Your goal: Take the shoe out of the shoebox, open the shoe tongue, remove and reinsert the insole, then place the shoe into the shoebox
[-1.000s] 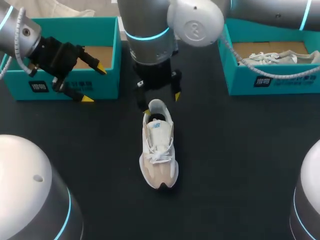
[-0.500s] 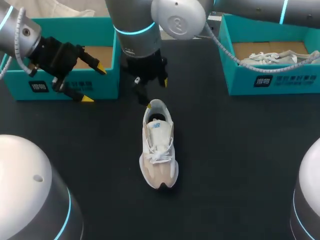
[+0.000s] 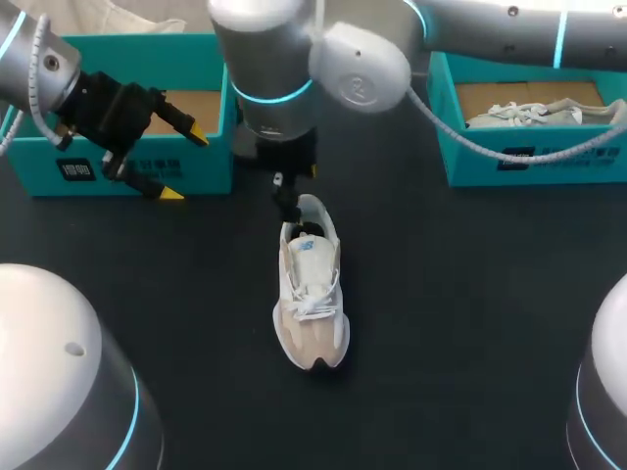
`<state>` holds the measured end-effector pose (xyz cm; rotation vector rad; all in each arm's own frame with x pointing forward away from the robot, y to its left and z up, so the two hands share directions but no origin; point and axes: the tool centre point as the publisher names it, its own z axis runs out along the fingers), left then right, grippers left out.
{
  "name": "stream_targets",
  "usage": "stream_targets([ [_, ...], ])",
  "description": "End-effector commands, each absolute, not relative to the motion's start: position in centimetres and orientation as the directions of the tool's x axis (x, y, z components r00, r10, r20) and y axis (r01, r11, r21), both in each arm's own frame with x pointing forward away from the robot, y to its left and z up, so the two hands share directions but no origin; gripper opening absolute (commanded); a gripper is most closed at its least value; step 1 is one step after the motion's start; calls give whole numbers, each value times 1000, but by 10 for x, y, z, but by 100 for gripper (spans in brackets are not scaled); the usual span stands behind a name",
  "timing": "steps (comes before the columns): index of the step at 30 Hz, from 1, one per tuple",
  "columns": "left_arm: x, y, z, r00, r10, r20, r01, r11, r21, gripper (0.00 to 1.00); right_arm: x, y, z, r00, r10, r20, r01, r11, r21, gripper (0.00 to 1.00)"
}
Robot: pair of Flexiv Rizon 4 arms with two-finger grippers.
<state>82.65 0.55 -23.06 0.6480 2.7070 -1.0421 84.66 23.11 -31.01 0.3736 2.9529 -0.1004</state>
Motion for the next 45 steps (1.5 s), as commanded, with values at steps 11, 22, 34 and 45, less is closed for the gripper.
stream_targets([
  [11,826,5,-231,-891,336,-304,453,664,-595,100,866,228,-344,-977,146,-156,147,989,8,100],
  [22,826,5,-231,-891,336,-304,453,664,-595,100,873,224,-373,-985,132,-113,137,990,-36,39],
  [34,826,5,-231,-891,336,-304,453,664,-595,100,865,215,-361,-960,238,-151,257,959,-121,0],
  [45,826,5,-231,-891,336,-304,453,664,-595,100,849,208,-261,-963,242,-115,254,962,-99,0],
])
